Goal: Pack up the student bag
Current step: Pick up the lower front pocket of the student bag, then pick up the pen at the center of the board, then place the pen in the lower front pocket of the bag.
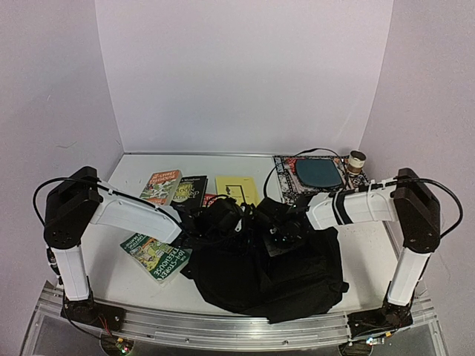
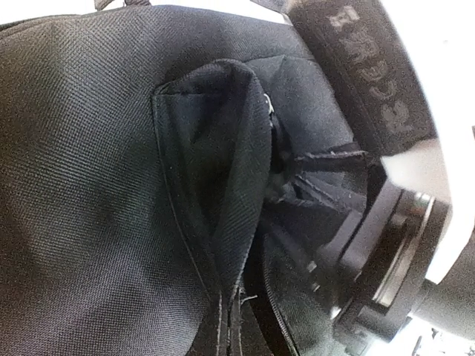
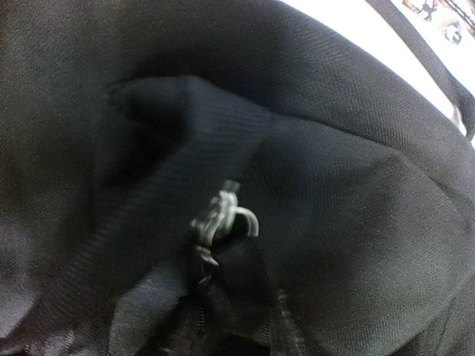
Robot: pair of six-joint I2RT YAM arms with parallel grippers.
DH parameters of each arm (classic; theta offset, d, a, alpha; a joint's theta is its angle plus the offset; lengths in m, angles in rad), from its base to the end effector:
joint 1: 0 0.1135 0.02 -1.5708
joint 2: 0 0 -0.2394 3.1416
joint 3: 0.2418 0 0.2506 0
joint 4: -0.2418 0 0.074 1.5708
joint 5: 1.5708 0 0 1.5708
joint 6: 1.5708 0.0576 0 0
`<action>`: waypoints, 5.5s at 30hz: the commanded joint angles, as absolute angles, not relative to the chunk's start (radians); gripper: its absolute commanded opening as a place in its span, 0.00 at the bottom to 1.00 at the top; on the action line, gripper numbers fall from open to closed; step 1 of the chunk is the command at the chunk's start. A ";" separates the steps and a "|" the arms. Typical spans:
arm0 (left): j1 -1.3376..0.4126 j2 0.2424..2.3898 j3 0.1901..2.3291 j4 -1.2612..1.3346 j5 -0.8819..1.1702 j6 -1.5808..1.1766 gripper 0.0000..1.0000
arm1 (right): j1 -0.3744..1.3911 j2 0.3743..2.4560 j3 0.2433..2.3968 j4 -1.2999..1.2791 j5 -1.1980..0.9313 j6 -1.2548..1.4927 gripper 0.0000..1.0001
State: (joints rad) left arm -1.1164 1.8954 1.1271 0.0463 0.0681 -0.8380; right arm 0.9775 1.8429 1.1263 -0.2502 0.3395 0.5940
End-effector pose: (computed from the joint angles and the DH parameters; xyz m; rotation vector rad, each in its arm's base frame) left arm 0.1772 -0.3716 0.1276 0.3911 2.5098 -0.9997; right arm 0.2284 0.3044 0.1239 -0.3415 2.4516 0.2452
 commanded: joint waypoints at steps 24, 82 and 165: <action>-1.112 1.862 1.168 0.087 0.034 -0.823 0.00 | 0.931 1.575 1.317 -0.468 0.132 0.439 0.00; -0.723 1.874 1.202 -0.389 0.026 -0.503 0.32 | 0.713 1.595 1.286 -0.466 -0.345 0.167 0.00; -1.054 1.911 1.355 -0.042 0.217 -0.765 0.00 | 0.724 1.608 1.291 -0.259 -0.449 0.355 0.00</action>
State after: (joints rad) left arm -1.0531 1.8992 1.3072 -0.1197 0.2855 -0.7138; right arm 0.7074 1.6329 1.2851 -0.3429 -0.3797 0.3255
